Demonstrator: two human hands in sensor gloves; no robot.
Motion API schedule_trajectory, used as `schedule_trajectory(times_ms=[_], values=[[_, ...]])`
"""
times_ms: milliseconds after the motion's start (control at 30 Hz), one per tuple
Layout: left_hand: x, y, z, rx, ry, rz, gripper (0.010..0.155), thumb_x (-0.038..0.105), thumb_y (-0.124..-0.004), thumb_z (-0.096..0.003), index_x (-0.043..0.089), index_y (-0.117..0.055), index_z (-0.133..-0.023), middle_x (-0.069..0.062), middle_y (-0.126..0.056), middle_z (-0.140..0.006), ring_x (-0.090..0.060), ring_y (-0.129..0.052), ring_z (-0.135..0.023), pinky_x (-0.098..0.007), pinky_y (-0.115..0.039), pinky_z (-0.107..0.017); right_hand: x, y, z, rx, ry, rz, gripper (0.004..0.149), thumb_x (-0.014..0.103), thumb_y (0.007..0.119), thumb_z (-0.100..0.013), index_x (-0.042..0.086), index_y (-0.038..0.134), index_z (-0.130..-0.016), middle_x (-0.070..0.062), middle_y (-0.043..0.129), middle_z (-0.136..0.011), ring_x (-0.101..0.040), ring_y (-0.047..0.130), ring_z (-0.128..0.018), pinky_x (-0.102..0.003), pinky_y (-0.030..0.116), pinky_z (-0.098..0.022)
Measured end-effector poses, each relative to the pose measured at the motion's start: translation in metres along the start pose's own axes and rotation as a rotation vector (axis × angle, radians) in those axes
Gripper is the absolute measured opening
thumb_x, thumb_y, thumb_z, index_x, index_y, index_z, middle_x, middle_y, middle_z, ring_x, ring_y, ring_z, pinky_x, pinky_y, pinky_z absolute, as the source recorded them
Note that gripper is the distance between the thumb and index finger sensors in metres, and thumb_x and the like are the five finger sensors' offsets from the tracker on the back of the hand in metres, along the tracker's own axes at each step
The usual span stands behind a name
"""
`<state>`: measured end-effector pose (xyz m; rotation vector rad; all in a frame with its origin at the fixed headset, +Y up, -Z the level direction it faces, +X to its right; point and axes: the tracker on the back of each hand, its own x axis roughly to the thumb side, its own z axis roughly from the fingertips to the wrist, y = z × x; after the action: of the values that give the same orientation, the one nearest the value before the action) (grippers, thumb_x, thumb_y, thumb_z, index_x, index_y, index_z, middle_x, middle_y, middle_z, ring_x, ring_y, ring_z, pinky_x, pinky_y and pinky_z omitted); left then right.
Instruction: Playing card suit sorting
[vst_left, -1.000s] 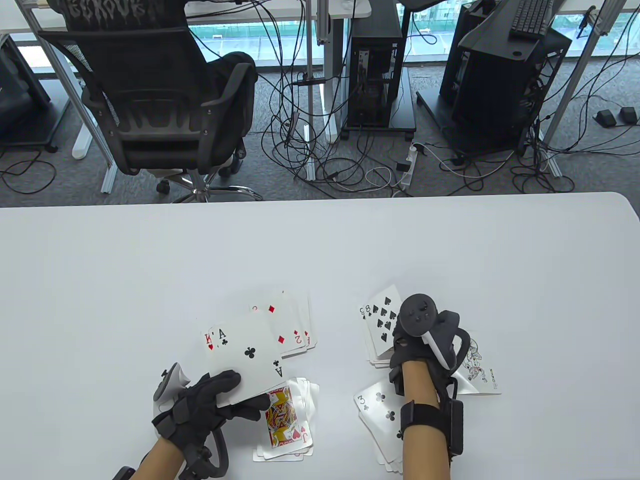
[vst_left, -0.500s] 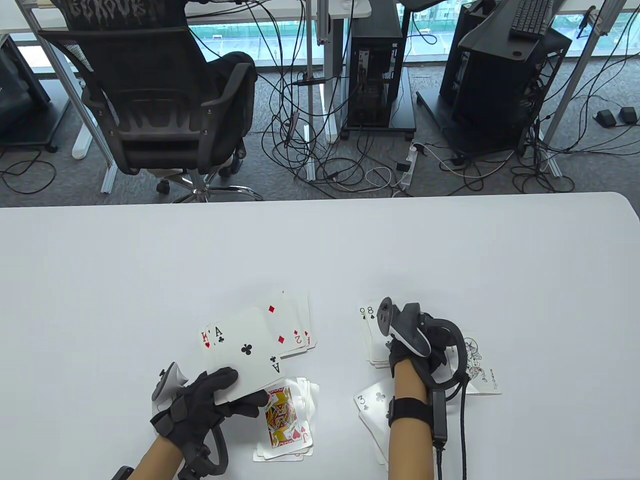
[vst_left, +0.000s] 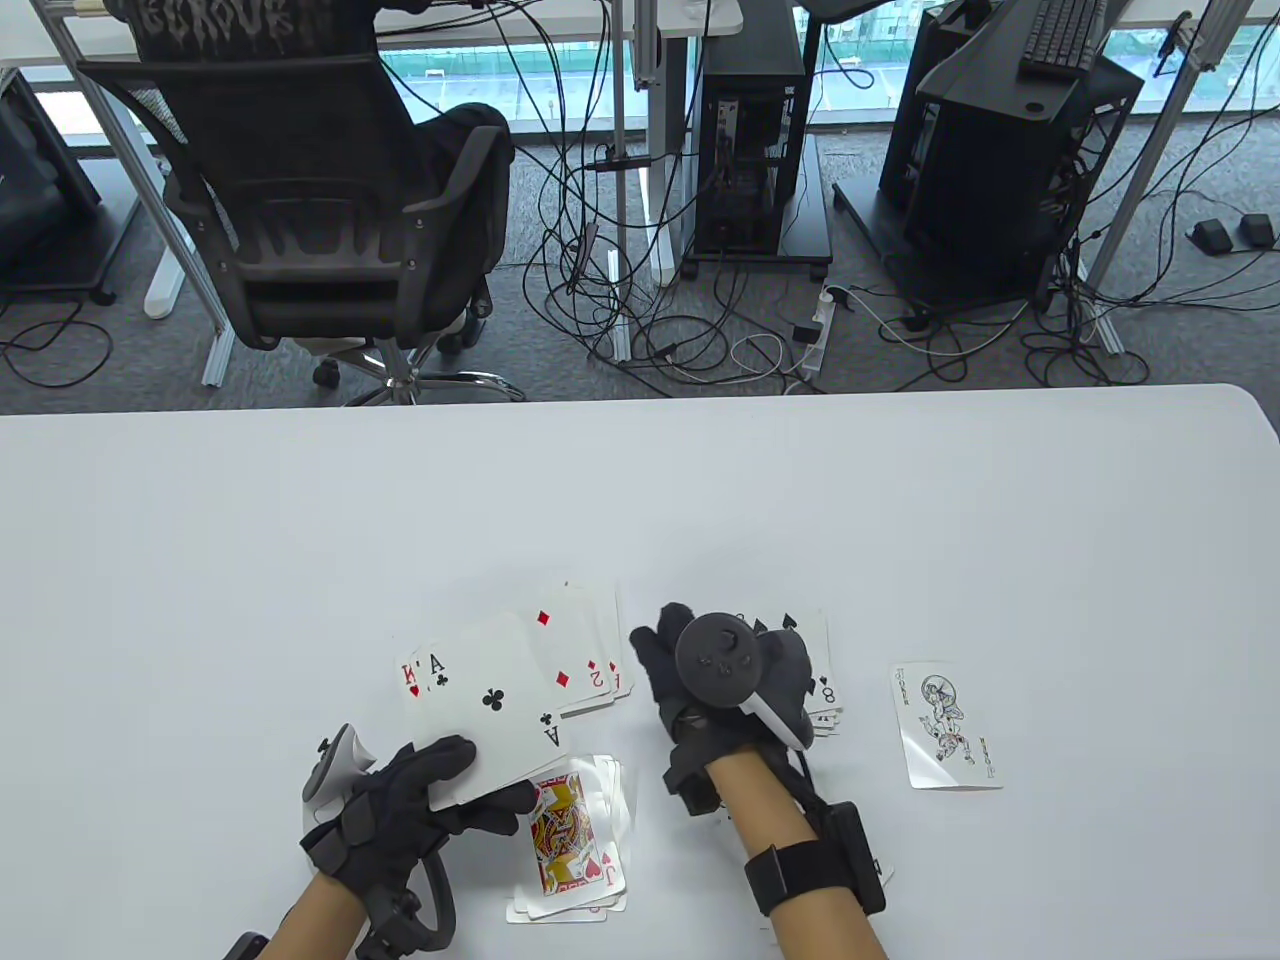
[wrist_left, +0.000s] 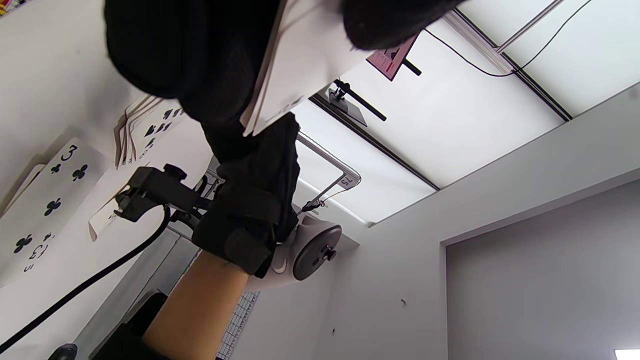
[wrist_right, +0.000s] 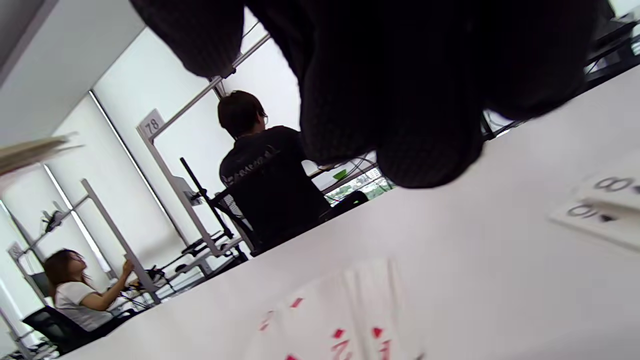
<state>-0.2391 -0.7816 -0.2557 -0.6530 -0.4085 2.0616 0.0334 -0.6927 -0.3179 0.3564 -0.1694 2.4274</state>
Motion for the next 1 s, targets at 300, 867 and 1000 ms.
schedule_trajectory(times_ms=[300, 867, 1000], values=[[-0.003, -0.001, 0.000, -0.022, 0.022, -0.013, 0.045, 0.023, -0.067, -0.0679, 0.012, -0.046, -0.107, -0.019, -0.067, -0.098, -0.039, -0.089, -0.077, -0.046, -0.080, -0.054, 0.045, 0.034, 0.029, 0.128, -0.166, -0.157, 0.075, 0.052, 0.074, -0.050, -0.015, 0.064, -0.083, -0.014, 0.090, -0.051, -0.038, 0.095, -0.040, -0.057, 0.080, -0.038], [0.000, -0.003, 0.000, -0.063, -0.035, -0.023, 0.044, 0.022, -0.067, -0.0677, 0.013, -0.048, -0.107, -0.019, -0.067, -0.098, -0.040, -0.088, -0.078, -0.047, -0.080, -0.055, 0.037, 0.024, 0.048, -0.116, -0.144, -0.215, 0.041, 0.026, 0.066, -0.055, -0.008, 0.075, -0.075, -0.007, 0.093, -0.041, -0.029, 0.099, -0.033, -0.050, 0.085, -0.034], [0.000, -0.004, 0.000, -0.060, -0.034, -0.023, 0.044, 0.021, -0.067, -0.0678, 0.013, -0.048, -0.106, -0.019, -0.067, -0.098, -0.040, -0.088, -0.078, -0.047, -0.080, -0.055, 0.015, 0.006, 0.049, -0.122, -0.054, -0.241, 0.041, 0.026, 0.066, -0.055, -0.009, 0.075, -0.075, -0.007, 0.094, -0.041, -0.029, 0.099, -0.033, -0.051, 0.085, -0.034]])
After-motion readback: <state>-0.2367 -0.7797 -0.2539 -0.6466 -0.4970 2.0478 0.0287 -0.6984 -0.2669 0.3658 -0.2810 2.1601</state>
